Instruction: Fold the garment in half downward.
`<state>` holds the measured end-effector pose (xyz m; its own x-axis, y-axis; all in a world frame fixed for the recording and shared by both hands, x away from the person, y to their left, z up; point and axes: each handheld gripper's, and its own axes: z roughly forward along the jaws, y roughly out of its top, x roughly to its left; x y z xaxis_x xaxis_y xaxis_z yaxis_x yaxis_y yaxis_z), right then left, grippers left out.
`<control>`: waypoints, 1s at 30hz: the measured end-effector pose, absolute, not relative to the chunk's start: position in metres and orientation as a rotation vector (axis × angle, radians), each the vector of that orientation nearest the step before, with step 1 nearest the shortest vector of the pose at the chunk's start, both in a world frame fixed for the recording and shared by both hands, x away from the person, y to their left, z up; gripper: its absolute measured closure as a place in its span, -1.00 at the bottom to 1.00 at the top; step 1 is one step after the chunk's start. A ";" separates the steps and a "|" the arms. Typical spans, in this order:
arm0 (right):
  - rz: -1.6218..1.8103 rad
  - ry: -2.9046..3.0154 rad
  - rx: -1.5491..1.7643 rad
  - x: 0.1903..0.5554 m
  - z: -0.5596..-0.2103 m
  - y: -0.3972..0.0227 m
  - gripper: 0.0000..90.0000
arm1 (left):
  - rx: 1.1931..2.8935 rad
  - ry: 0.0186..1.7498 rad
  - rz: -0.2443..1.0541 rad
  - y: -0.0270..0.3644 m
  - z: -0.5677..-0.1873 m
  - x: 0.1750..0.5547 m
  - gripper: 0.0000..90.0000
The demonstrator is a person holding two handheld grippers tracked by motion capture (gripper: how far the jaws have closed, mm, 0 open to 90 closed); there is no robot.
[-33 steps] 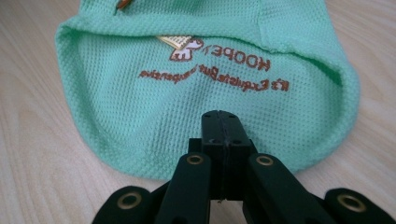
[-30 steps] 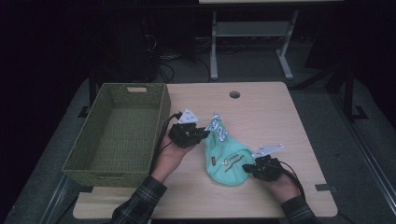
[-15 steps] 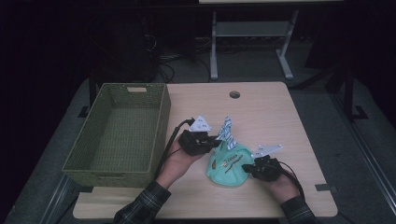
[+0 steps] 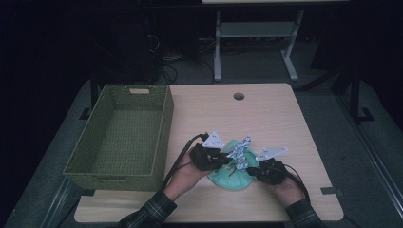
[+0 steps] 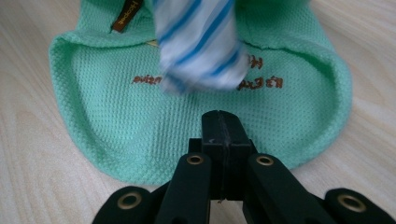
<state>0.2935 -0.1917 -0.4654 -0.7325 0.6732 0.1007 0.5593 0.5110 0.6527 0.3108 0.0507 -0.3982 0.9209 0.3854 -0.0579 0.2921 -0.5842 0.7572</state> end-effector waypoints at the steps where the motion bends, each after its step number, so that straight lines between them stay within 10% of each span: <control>1: 1.022 2.584 1.061 0.293 -0.465 -0.192 0.99 | 2.236 0.485 0.134 0.051 -0.400 0.310 0.79; 16: 1.112 2.518 1.066 0.287 -0.446 -0.209 0.99 | 2.198 0.461 0.066 0.047 -0.399 0.309 0.34; 30: 1.081 2.514 1.084 0.281 -0.448 -0.222 0.99 | 2.211 0.544 0.046 0.029 -0.412 0.343 0.93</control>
<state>0.2806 -0.2220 -0.4484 -0.7117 0.6954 0.0997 0.5508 0.4642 0.6937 0.3428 0.0290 -0.4116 0.9053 0.3976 -0.1493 0.3668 -0.5550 0.7466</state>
